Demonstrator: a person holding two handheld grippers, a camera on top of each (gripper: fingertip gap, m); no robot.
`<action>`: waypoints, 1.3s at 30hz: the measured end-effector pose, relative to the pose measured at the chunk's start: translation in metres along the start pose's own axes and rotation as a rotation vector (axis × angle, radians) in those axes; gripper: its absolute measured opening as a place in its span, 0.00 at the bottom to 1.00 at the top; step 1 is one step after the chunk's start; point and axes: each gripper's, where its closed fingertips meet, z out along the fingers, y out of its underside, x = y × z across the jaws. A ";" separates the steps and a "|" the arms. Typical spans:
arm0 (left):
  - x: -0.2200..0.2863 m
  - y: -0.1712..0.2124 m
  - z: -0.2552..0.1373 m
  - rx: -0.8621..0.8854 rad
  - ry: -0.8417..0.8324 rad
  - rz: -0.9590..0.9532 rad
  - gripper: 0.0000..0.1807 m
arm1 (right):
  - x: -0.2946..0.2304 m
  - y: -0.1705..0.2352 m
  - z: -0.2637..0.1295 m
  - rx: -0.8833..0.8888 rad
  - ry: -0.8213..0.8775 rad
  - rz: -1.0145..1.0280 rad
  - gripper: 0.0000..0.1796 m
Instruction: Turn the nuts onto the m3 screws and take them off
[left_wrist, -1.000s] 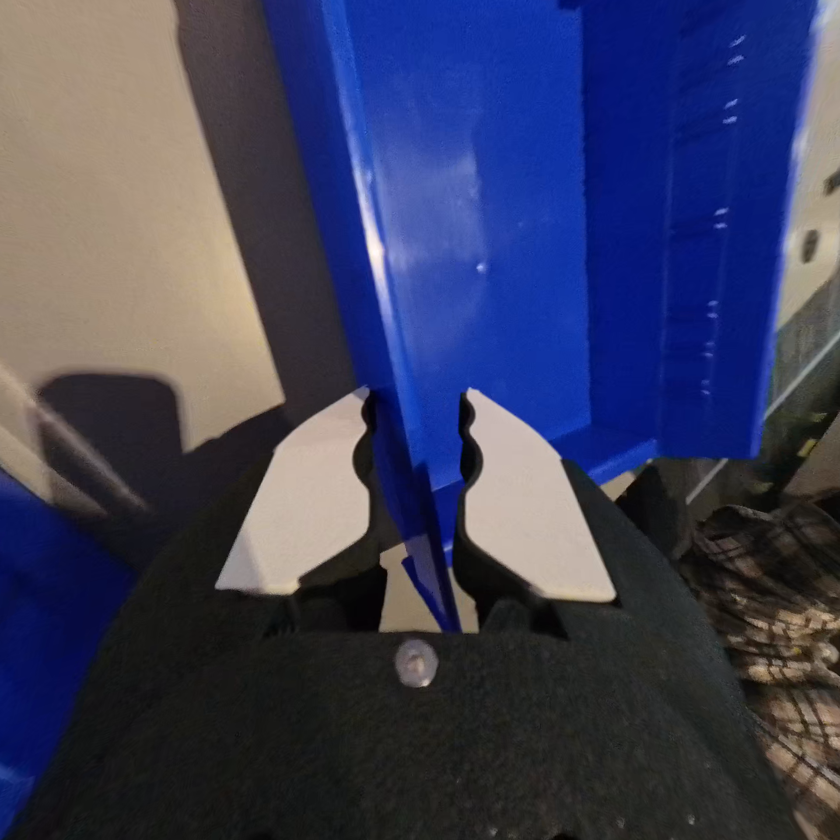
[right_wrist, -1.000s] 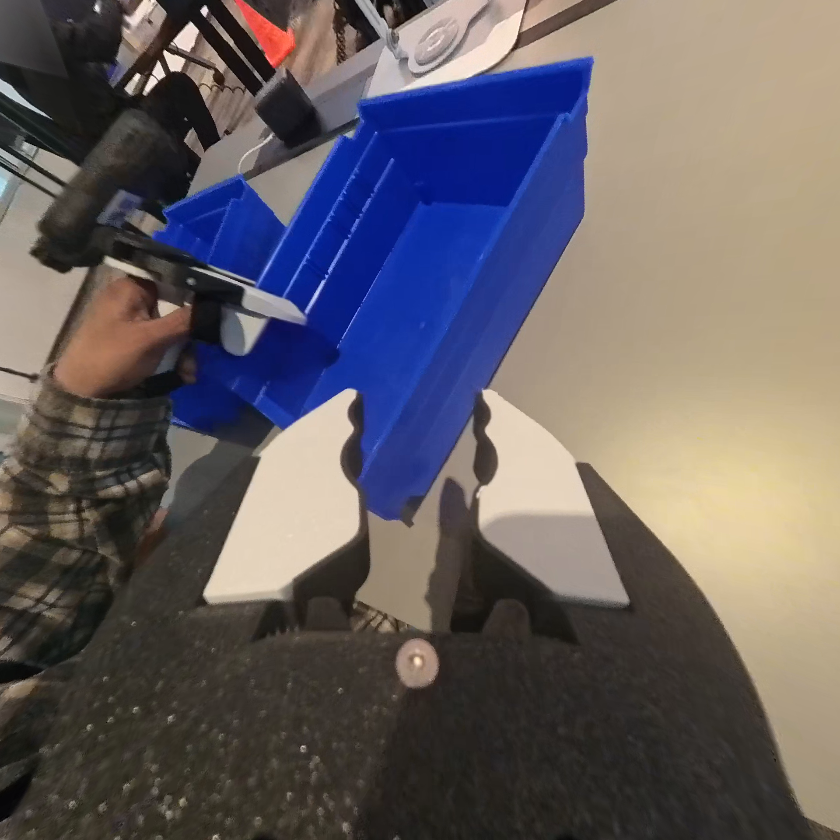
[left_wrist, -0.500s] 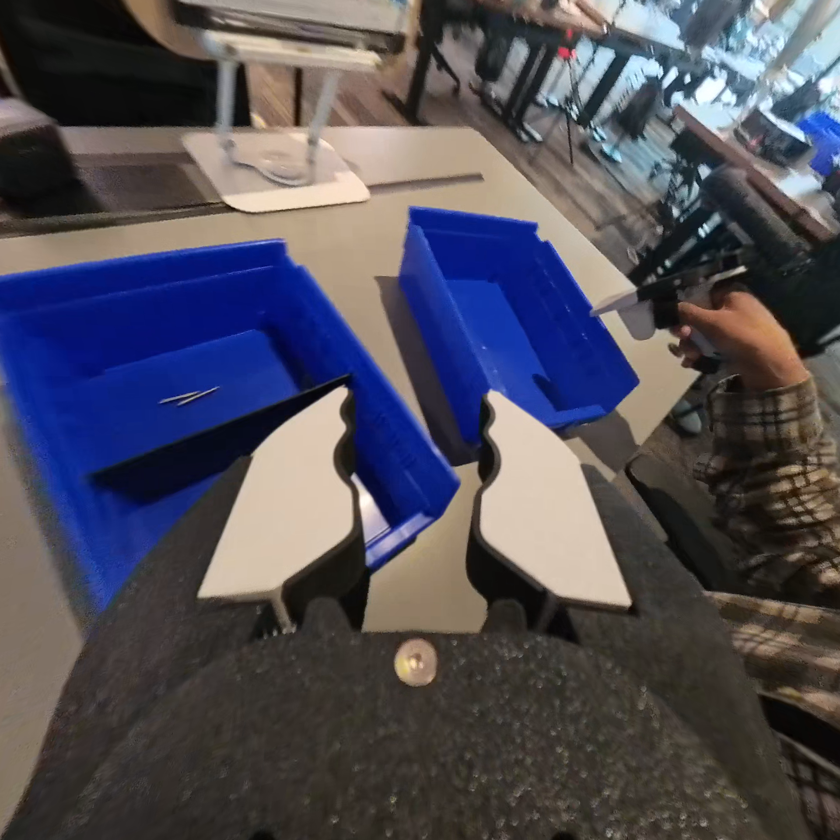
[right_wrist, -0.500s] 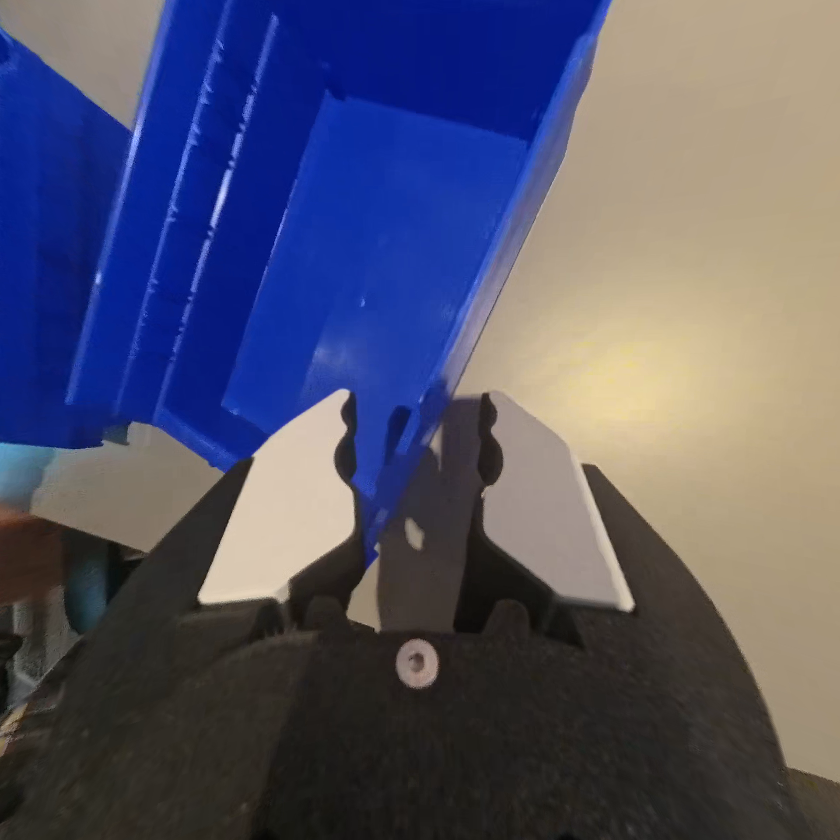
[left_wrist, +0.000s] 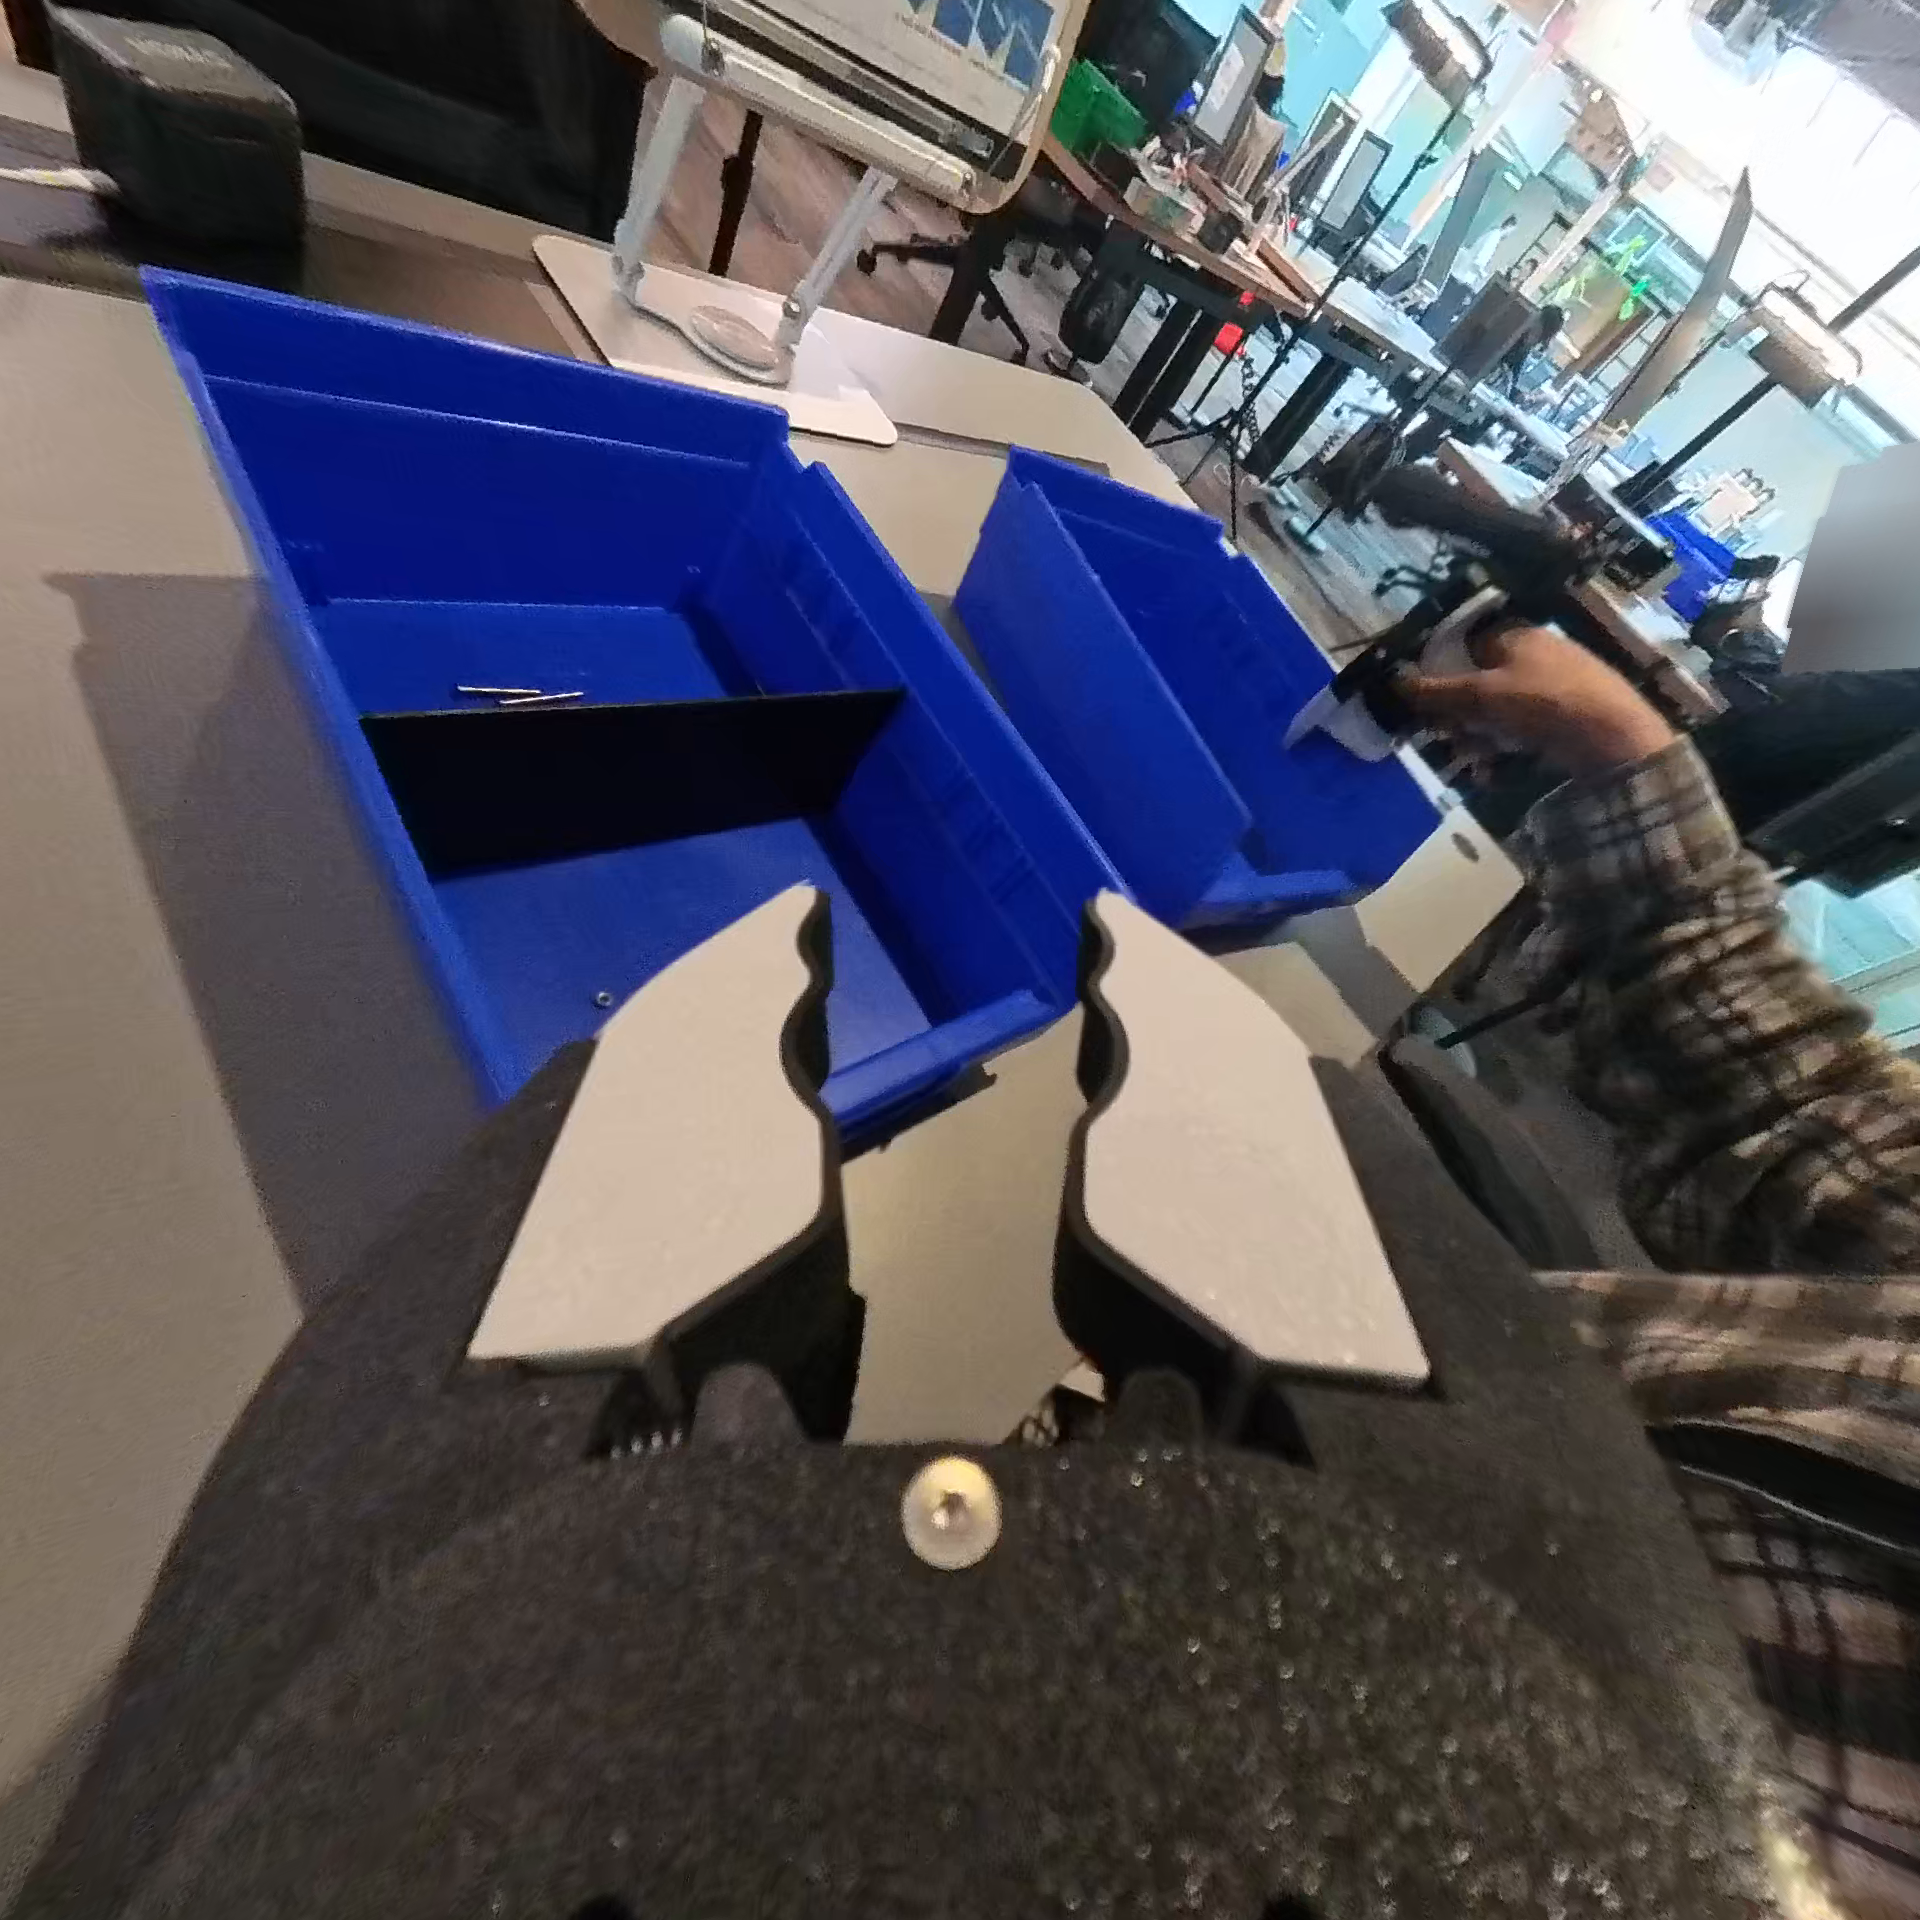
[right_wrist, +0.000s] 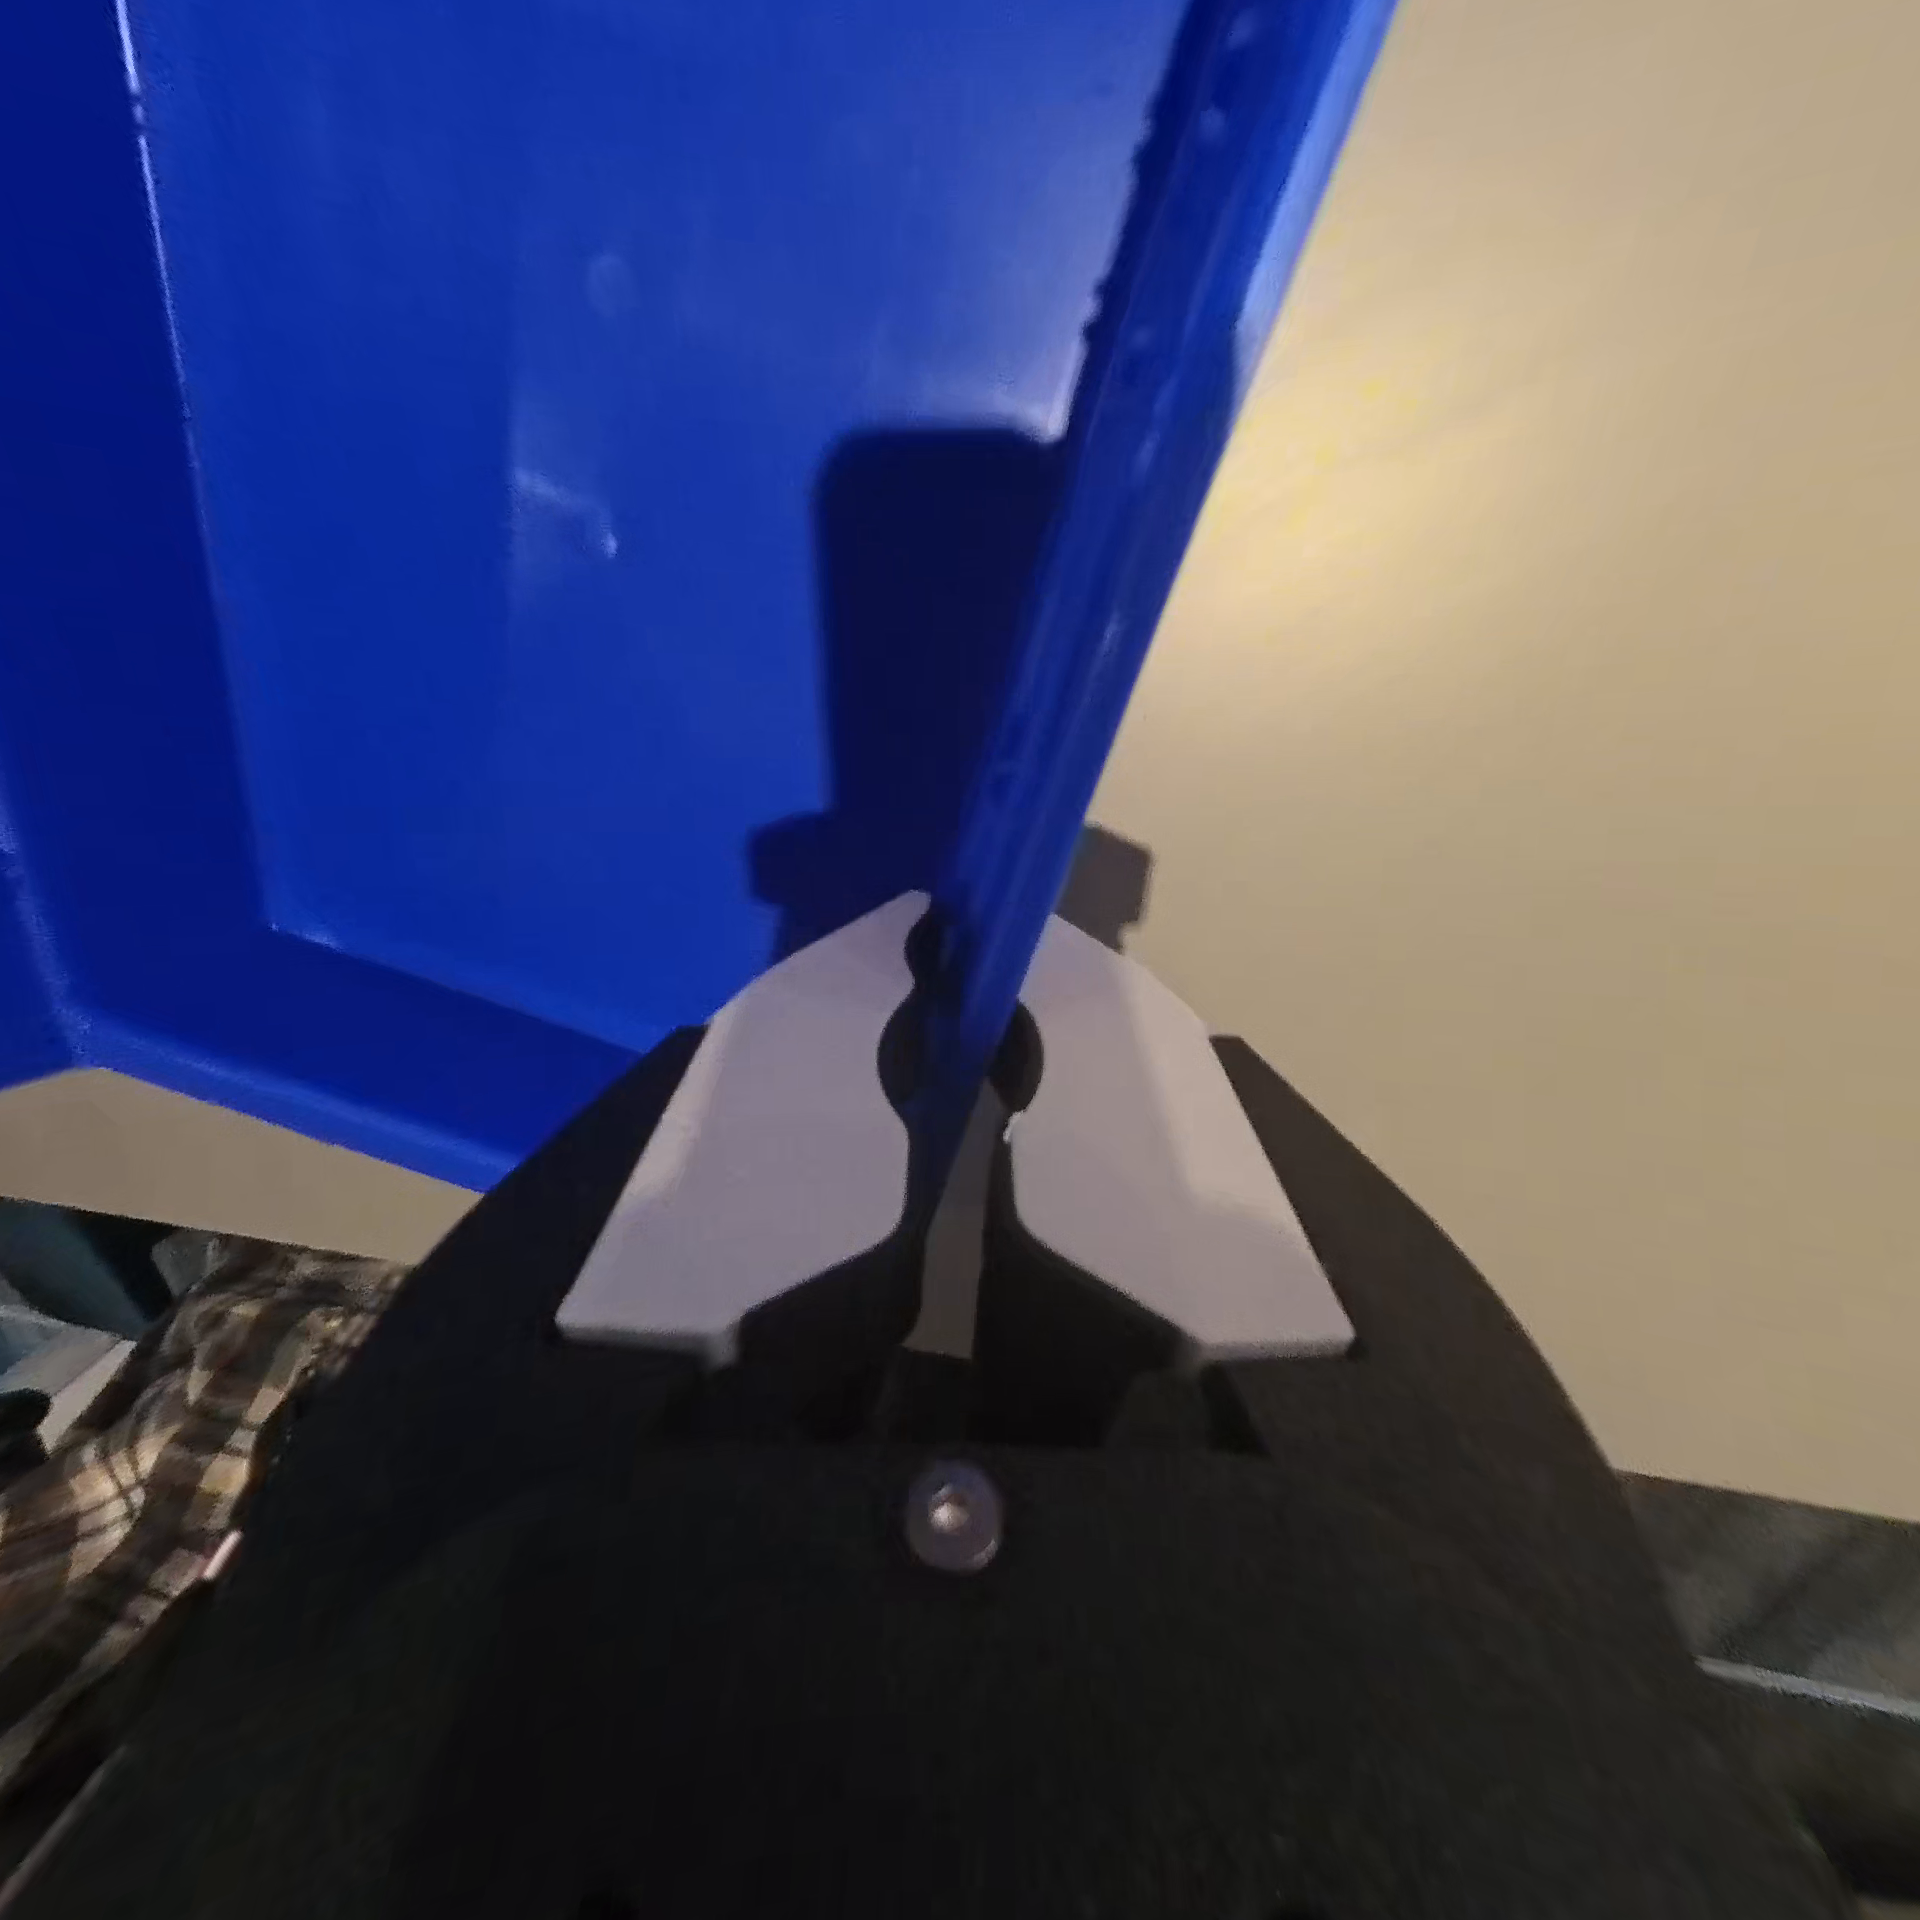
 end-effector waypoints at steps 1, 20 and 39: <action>-0.002 0.002 0.003 -0.006 -0.007 0.010 0.25 | 0.006 -0.002 -0.001 -0.008 0.004 -0.006 0.03; -0.002 -0.008 0.043 -0.054 -0.037 0.044 0.23 | 0.200 -0.016 -0.031 -0.068 0.086 -0.015 0.02; 0.000 -0.011 0.065 -0.106 -0.075 0.066 0.23 | 0.311 -0.013 -0.048 -0.026 0.118 0.146 0.02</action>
